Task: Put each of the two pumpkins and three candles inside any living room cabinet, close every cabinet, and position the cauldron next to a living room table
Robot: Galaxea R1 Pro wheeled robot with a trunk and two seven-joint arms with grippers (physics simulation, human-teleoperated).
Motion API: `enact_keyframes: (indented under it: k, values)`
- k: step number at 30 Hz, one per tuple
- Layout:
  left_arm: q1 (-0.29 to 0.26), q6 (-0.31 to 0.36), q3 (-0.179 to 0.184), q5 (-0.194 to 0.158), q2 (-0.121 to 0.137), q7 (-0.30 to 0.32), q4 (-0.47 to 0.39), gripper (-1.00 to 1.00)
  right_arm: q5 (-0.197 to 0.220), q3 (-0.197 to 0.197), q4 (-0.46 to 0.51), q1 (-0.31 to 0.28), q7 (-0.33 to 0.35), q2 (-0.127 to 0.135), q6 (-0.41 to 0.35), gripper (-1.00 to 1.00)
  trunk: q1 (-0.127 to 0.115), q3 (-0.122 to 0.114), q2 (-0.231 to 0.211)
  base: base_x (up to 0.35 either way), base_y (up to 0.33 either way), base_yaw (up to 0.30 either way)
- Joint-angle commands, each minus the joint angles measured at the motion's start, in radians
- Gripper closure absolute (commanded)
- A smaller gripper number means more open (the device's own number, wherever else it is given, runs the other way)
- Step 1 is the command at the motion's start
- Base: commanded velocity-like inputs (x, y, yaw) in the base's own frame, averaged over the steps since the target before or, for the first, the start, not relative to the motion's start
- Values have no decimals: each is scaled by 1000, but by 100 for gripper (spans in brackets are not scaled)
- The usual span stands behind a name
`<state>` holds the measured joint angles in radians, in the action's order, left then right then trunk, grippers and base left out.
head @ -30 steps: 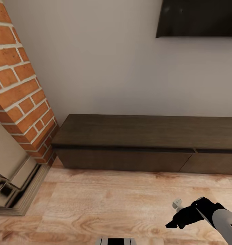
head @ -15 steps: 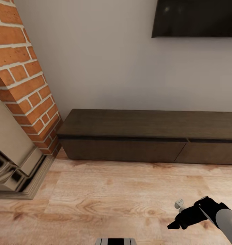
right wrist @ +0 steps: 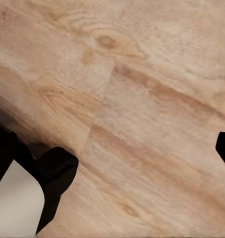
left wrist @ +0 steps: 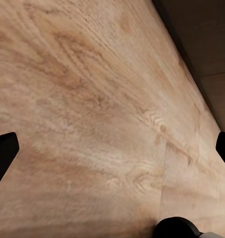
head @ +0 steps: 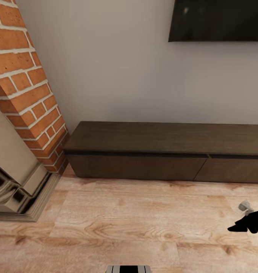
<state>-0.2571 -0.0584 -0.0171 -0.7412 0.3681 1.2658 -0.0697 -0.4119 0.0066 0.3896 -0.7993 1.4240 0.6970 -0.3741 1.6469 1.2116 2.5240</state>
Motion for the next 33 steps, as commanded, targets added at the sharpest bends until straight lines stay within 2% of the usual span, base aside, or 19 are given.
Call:
enact_keyframes:
  k: [1, 2, 3, 4, 5, 11, 19, 26, 33]
  values:
    - [-1, -6, -1, 2, 0, 2, 1, -100, 19, 1, 47, 0, 10, 40, -30, -100, 0, 1, 0, 0, 0, 0]
    - [-1, -6, -1, 2, 0, 2, 1, -100, 31, 1, 65, 0, 12, 58, -37, -100, 0, 1, 0, 0, 0, 0]
    - [-1, -6, -1, 2, 0, 2, 1, -100, 53, 1, 91, 0, 15, 94, -46, -100, 0, 1, 0, 0, 0, 0]
    - [-1, -6, -1, 2, 0, 2, 1, -100, 64, 1, 101, 0, 16, 110, -48, -100, 0, 1, 0, 0, 0, 0]
    - [-1, -6, -1, 2, 0, 2, 1, -100, 83, 1, 116, 0, 17, 140, -51, -100, 0, 1, 0, 0, 0, 0]
    - [-1, -6, -1, 2, 0, 2, 1, -100, 122, 1, 141, 0, 19, 217, -52, -100, 0, 1, 0, 0, 0, 0]
    - [-1, -6, -1, 0, 0, 4, 1, -100, 127, 1, 136, 0, 18, 238, -34, -100, 0, 1, 0, 0, 0, -35]
    - [-1, -6, -1, 0, 0, 8, 1, -100, 127, 0, 132, 0, 18, 246, -34, -100, 0, 1, 0, 0, 0, -294]
    - [-1, -6, -1, 3, 0, 9, 1, -100, 127, 0, 132, 0, 18, 246, -34, -100, 0, 1, 0, -164, 159, -300]
